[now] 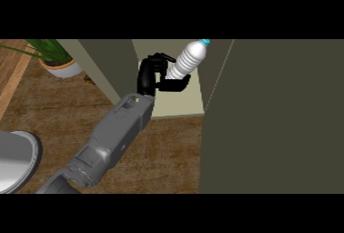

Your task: Pick up the bottled water, place it into the cabinet and close the cabinet

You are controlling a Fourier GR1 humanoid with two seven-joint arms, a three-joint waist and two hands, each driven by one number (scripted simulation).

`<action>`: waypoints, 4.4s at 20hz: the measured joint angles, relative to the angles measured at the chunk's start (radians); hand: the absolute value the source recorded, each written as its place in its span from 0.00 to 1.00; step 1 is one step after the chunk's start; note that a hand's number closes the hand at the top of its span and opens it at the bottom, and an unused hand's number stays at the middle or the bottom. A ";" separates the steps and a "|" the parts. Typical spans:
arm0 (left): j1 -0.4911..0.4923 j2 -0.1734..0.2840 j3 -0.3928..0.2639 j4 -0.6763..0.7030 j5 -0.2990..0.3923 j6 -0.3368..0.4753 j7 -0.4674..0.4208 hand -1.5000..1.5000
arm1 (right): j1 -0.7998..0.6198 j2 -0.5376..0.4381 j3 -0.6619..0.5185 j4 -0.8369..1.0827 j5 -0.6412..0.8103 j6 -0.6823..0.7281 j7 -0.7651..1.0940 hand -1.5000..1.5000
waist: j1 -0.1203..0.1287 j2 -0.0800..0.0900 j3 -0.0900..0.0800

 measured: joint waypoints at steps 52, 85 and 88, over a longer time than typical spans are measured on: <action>0.054 0.000 0.072 -0.089 0.091 -0.268 -0.267 0.00 | 0.020 0.045 0.096 -0.017 0.003 0.028 0.064 0.00 | 0.052 -0.025 -0.001; 0.931 0.329 -0.154 -1.240 0.168 -0.378 -0.088 0.00 | 0.029 -0.211 0.261 -0.046 0.124 0.194 0.012 1.00 | 0.076 -0.033 -0.002; 0.989 0.377 -0.116 -1.314 0.203 -0.389 -0.072 0.00 | 0.023 -0.226 0.298 -0.049 0.134 0.183 0.022 1.00 | 0.078 -0.034 -0.003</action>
